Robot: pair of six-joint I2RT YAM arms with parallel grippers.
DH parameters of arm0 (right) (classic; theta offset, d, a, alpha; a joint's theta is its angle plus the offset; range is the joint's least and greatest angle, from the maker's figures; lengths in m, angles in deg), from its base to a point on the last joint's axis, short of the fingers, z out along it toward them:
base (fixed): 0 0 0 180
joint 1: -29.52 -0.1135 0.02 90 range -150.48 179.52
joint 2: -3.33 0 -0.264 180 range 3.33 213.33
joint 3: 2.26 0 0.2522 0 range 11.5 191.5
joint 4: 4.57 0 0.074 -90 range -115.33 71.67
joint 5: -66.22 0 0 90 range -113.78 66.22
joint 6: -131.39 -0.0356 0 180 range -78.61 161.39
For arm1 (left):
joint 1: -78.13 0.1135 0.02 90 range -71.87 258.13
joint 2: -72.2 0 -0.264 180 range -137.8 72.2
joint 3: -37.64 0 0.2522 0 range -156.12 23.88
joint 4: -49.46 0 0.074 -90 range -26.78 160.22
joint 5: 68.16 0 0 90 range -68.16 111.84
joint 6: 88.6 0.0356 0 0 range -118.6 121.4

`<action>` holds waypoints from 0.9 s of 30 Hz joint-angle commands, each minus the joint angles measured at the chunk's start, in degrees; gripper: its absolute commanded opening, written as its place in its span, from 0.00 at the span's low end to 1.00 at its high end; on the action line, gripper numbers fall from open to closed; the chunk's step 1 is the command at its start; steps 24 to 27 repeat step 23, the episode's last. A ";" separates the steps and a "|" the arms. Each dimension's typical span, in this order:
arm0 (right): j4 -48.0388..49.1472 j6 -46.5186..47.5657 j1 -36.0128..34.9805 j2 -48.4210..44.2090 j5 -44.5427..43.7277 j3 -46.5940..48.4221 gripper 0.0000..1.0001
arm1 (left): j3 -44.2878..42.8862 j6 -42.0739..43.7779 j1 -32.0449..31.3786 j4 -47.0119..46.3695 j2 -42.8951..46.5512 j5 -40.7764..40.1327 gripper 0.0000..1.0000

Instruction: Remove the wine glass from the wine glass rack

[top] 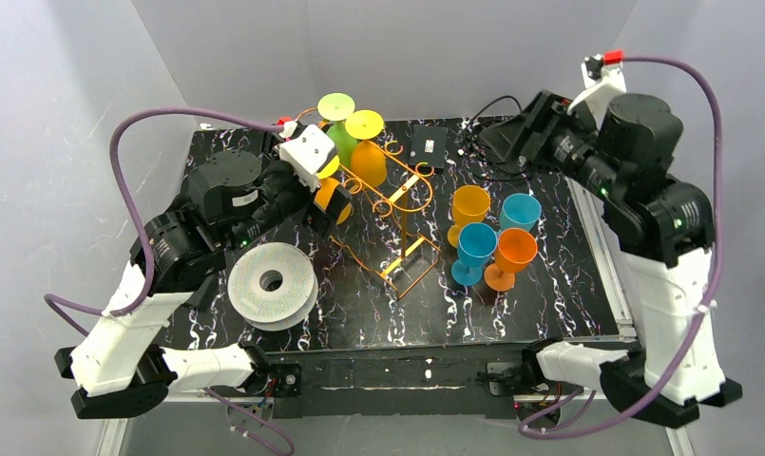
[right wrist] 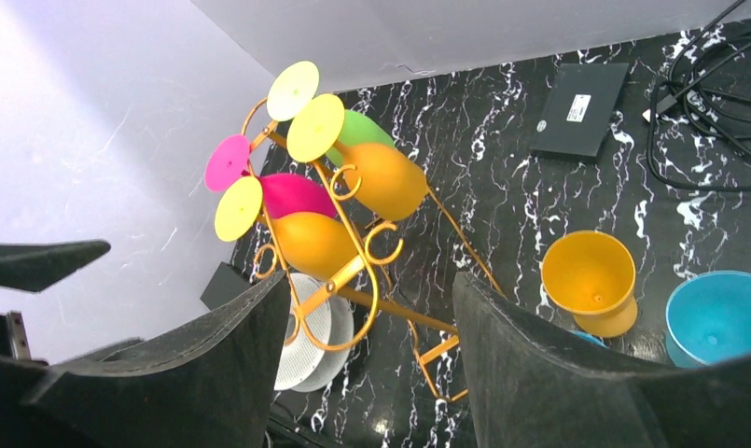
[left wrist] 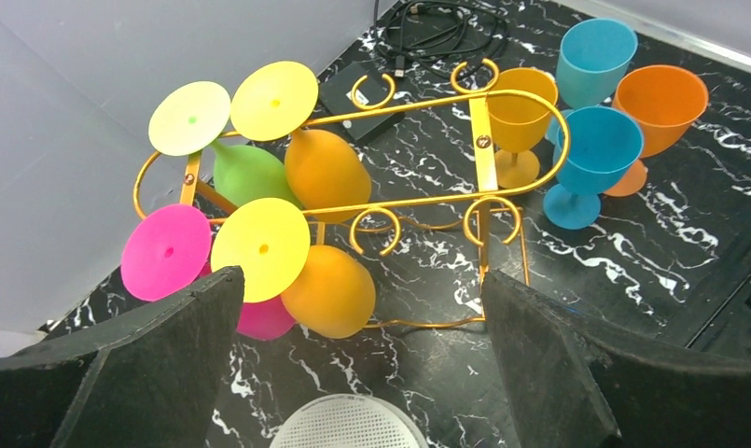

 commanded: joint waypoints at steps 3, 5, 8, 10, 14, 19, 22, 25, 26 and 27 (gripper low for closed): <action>6.51 -2.47 -0.27 -10.48 -3.60 -9.68 0.72 | -1.27 2.67 0.24 0.11 1.76 -4.06 1.00; 6.76 -2.81 -0.27 -12.93 -4.46 -12.17 0.74 | -0.83 2.54 0.24 0.25 2.12 -4.16 1.00; 6.99 -3.50 -0.27 -15.46 -5.12 -14.62 0.74 | -0.37 2.49 0.22 0.54 2.69 -4.44 1.00; 6.64 -3.79 -0.26 -16.24 -5.48 -15.07 0.74 | -0.32 2.40 0.26 0.79 2.86 -4.64 1.00; 6.49 -4.27 -0.27 -17.02 -6.04 -15.42 0.74 | -0.52 2.18 0.18 1.02 3.11 -4.74 1.00; 7.03 -4.47 -0.27 -17.32 -5.36 -16.04 0.72 | -0.33 1.78 0.21 1.17 3.17 -4.82 1.00; 7.24 -4.78 -0.27 -17.20 -4.68 -16.13 0.72 | -0.40 1.64 0.25 1.11 3.20 -4.82 1.00; 7.53 -5.00 -0.27 -17.33 -4.66 -16.27 0.72 | -0.39 1.63 0.22 1.12 3.18 -4.76 1.00; 7.53 -5.00 -0.27 -17.33 -4.66 -16.27 0.72 | -0.39 1.63 0.22 1.12 3.18 -4.76 1.00; 7.53 -5.00 -0.27 -17.33 -4.66 -16.27 0.72 | -0.39 1.63 0.22 1.12 3.18 -4.76 1.00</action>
